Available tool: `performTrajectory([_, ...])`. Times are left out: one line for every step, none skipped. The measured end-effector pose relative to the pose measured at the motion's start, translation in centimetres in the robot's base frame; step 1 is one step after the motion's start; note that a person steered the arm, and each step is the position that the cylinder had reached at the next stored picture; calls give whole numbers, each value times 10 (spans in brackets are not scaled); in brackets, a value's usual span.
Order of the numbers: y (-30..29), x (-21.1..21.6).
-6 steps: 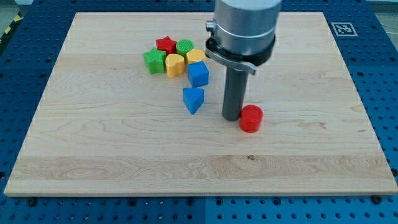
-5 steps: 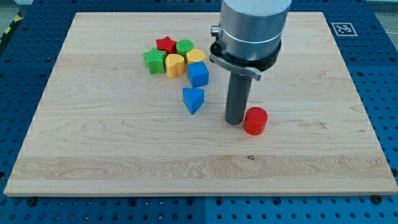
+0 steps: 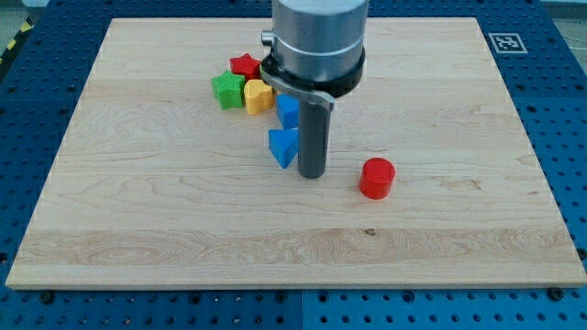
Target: Push the blue triangle close to the blue cube
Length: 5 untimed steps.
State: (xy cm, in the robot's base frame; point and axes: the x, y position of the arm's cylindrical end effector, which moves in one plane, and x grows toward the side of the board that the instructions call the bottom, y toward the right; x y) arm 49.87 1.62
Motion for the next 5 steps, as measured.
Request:
performTrajectory([-38,2])
performTrajectory([-44,-8])
performTrajectory([-44,-9])
performTrajectory([-32,-2])
performTrajectory([-10,-2])
